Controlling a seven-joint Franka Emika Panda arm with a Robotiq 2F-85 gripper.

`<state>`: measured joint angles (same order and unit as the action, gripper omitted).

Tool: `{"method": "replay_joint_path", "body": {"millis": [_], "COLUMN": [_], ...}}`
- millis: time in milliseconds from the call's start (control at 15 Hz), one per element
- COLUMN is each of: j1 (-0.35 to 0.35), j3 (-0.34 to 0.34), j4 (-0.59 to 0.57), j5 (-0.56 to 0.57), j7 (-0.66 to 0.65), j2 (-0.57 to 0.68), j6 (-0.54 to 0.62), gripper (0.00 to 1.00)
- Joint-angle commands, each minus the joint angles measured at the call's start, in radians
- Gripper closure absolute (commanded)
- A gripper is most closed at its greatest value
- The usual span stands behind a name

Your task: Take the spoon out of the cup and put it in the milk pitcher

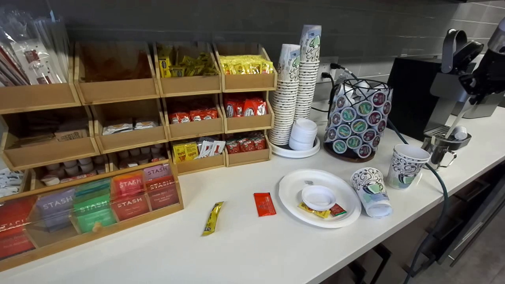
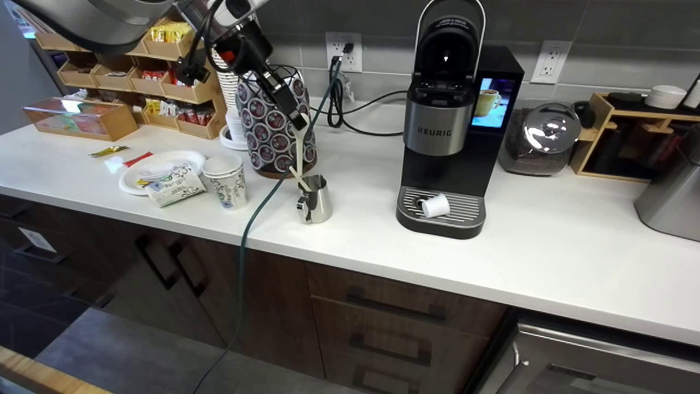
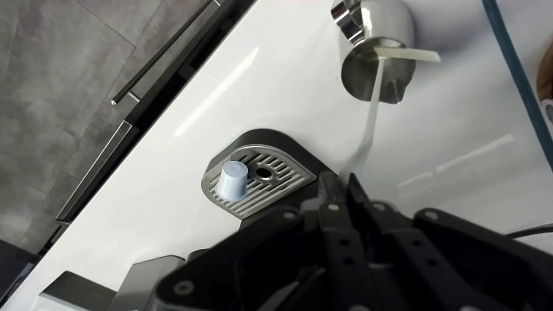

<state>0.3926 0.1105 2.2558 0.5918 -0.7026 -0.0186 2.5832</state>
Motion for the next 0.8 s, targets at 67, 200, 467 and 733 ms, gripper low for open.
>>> {"method": "replay_joint_path", "body": {"millis": [67,200,467,733], "j1": [-0.083,-0.110,-0.157,-0.197], "j3": [0.064,0.082,0.117,0.121], "j4": [-0.090,-0.109,-0.140,-0.043], "j5": [0.073,0.055,0.048,0.002], "j7": [-0.105,-0.094,-0.087,-0.083], "j2": [0.108,0.144,0.197,0.057], "j6": [-0.049,-0.055,-0.065,-0.052], "gripper": [0.98,0.97,0.55,0.24]}}
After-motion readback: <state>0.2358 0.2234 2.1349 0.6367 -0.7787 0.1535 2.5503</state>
